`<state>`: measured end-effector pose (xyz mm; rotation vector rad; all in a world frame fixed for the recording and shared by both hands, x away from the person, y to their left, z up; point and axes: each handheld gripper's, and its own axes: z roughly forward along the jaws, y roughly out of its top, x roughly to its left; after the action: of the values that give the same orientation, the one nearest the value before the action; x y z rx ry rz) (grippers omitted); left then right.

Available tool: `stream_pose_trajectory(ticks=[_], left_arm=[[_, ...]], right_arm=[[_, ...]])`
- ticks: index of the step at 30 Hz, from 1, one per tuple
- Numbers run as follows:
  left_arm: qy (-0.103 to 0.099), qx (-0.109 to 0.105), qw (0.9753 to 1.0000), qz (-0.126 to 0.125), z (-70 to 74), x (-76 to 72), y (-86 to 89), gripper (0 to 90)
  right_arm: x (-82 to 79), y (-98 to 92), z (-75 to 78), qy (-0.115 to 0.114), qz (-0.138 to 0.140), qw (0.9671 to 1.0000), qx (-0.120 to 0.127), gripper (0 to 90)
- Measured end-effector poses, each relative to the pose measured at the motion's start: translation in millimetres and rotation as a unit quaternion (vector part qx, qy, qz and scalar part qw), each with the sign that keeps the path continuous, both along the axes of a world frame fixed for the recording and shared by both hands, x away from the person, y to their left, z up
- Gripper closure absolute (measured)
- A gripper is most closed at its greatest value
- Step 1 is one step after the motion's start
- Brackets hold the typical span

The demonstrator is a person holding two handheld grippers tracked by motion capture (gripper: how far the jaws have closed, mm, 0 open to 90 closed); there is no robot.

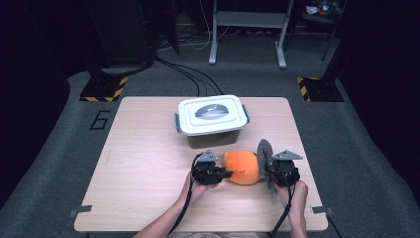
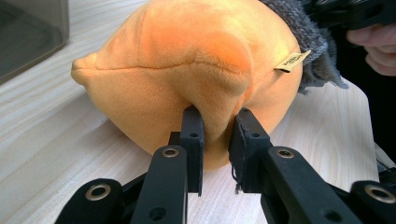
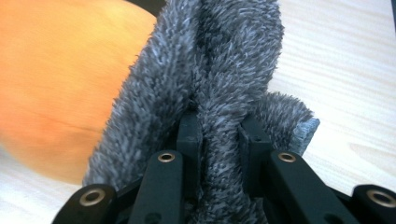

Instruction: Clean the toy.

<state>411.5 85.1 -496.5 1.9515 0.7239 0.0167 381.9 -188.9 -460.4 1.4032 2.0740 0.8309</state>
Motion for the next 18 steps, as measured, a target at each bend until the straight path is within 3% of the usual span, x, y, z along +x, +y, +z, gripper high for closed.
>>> stream_pose_trajectory(ticks=[8, 13, 15, 18], left_arm=[[0.004, -0.002, 1.0000, 0.000, 0.0, -0.3, -0.2, 76.1], [0.003, -0.001, 1.0000, 0.001, -0.4, -0.5, 0.4, 75.9], [0.003, 0.001, 1.0000, 0.000, -0.2, -0.4, 0.9, 75.9], [0.002, 0.002, 1.0000, 0.001, 0.2, -0.5, 0.9, 75.9]], right_arm=[[10.6, -6.6, -18.2, 0.031, -0.018, 0.9993, 0.007, 73.8], [20.4, -9.9, -38.4, 0.068, -0.019, 0.9975, 0.000, 73.7], [20.1, -13.3, -40.2, 0.069, -0.023, 0.9972, 0.015, 73.7], [14.6, -16.8, -31.2, 0.055, -0.032, 0.9978, 0.017, 73.8]])
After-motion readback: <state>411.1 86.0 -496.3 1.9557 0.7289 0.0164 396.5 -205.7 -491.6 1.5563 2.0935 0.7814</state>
